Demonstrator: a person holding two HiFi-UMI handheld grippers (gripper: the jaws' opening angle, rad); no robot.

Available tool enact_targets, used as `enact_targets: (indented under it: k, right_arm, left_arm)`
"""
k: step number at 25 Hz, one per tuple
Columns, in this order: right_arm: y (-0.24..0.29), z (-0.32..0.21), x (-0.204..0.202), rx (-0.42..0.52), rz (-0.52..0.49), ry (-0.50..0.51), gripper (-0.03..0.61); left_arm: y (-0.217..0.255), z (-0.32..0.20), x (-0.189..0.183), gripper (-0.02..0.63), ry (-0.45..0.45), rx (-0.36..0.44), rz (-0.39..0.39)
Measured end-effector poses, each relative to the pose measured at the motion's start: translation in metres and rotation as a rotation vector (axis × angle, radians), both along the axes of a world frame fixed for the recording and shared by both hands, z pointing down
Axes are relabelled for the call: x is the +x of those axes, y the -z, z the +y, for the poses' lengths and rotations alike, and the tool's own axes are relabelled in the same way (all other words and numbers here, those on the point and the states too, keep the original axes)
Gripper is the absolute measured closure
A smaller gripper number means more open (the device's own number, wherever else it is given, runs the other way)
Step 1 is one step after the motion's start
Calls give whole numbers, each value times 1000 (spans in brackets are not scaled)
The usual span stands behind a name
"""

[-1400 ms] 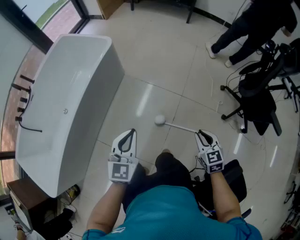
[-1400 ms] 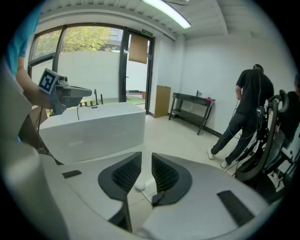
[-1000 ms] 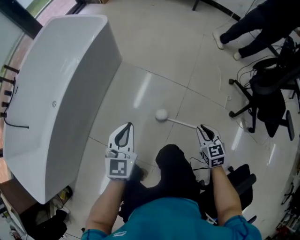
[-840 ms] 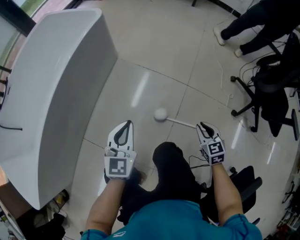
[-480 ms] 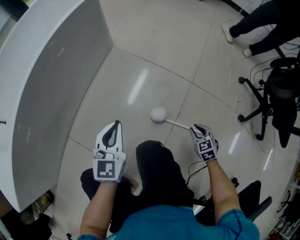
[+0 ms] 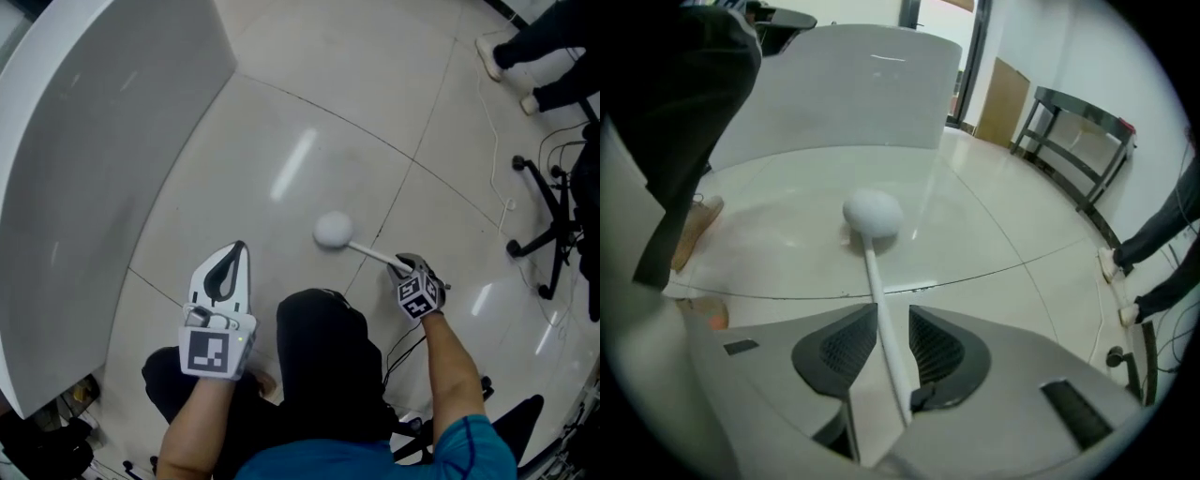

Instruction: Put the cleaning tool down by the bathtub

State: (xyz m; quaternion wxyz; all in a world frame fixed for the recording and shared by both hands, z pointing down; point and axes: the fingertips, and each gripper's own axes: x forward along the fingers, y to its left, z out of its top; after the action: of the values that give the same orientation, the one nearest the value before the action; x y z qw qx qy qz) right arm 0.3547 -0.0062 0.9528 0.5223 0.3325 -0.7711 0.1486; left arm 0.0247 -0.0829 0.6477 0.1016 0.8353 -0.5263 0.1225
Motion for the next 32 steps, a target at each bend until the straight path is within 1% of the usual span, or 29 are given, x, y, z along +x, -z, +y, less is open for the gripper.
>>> enact_targets:
  k: [4,8,11,13,15,17,18,19,20,23,26,28,32]
  right_arm:
    - [-40,-5,-1,-51,41,81,443]
    - [-67,-8,-3,-89,64,135,443]
    - [-89,-1,-5,-151,94,188,443]
    - [-101,4,-4,-191,115,207,443]
    - [-104,4,-4,-209,111,212,445]
    - [-104,5,-4,-218,95,211,445]
    - [-105,7,-5,-222,90,208,458]
    - [-105,9,-5,-226,88,202,485]
    - [-105,11,-6,-227,89,192,486]
    - [-105,13,-4,-239,101,143,488]
    - [-96,7,-6,-246,89,75,488]
    - [-77,-5,-13,-212,62,44,488]
    - [-18,-31,-46,-92,-23,23,488]
  left_arm:
    - [-8,0,5,618,-12,9,-17]
    - [-21,1,7,618,-4,-24,-25]
    - [-21,0,12,618,-15,-19,-24]
    - [-23,0,14,618,-22,-25,-27]
    - [-25,1,14,618,-21,-38,-31]
    - [-25,2,14,618,-21,-40,-32]
    - [-25,2,15,618,-24,-36,-33]
    - [-25,2,15,618,-26,-33,-35]
    - [-25,2,15,618,-25,-33,-36]
    - [-22,0,13,618,-21,-25,-32]
    - [-12,-4,11,618,-20,0,-29]
    - [-2,-5,5,618,-4,26,-16]
    - [20,-2,-25,618,41,37,6]
